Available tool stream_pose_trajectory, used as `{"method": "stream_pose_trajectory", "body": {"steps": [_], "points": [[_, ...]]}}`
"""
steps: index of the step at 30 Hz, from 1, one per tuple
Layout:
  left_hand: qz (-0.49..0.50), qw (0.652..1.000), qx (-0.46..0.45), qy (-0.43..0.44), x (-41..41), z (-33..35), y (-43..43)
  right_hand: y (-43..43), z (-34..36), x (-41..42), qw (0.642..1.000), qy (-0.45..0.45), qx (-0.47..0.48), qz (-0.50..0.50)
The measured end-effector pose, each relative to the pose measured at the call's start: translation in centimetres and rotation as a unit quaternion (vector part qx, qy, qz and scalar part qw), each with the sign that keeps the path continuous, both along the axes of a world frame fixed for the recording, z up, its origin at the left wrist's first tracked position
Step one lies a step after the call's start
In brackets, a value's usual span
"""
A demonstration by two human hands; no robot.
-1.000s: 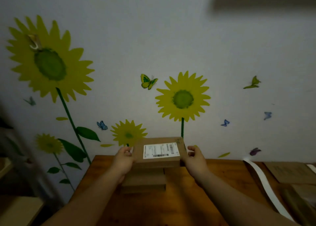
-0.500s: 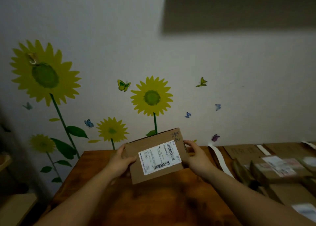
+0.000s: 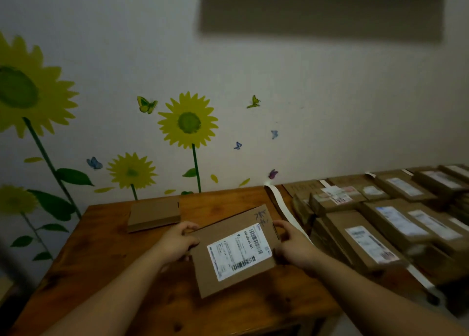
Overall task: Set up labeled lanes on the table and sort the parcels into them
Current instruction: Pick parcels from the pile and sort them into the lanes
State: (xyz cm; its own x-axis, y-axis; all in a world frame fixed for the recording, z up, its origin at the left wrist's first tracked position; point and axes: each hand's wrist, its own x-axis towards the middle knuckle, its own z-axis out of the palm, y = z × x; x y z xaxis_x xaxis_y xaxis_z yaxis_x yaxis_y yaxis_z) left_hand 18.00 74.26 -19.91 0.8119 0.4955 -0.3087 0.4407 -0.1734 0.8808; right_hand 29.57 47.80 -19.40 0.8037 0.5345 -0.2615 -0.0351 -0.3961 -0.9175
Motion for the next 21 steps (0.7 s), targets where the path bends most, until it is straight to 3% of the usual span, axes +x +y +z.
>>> {"method": "stream_pose_trajectory", "body": {"steps": [8, 13, 18, 21], "points": [[-0.092, 0.996, 0.015, -0.008, 3.9, 2.6, -8.7, -9.4, 2.0, 0.7, 0.996, -0.047, 0.022, -0.073], [-0.008, 0.994, -0.048, -0.099, 9.3, 3.7, -18.0, -19.0, 2.4, 2.6, 0.985, -0.098, 0.003, -0.141], [-0.096, 0.993, -0.054, -0.032, 14.1, 2.5, -30.1, -30.4, 0.7, 5.2, 0.980, -0.121, -0.037, -0.152], [-0.145, 0.988, -0.042, 0.000, 16.3, 1.3, -35.1, -35.3, -0.6, 6.6, 0.987, -0.076, -0.038, -0.140]]}}
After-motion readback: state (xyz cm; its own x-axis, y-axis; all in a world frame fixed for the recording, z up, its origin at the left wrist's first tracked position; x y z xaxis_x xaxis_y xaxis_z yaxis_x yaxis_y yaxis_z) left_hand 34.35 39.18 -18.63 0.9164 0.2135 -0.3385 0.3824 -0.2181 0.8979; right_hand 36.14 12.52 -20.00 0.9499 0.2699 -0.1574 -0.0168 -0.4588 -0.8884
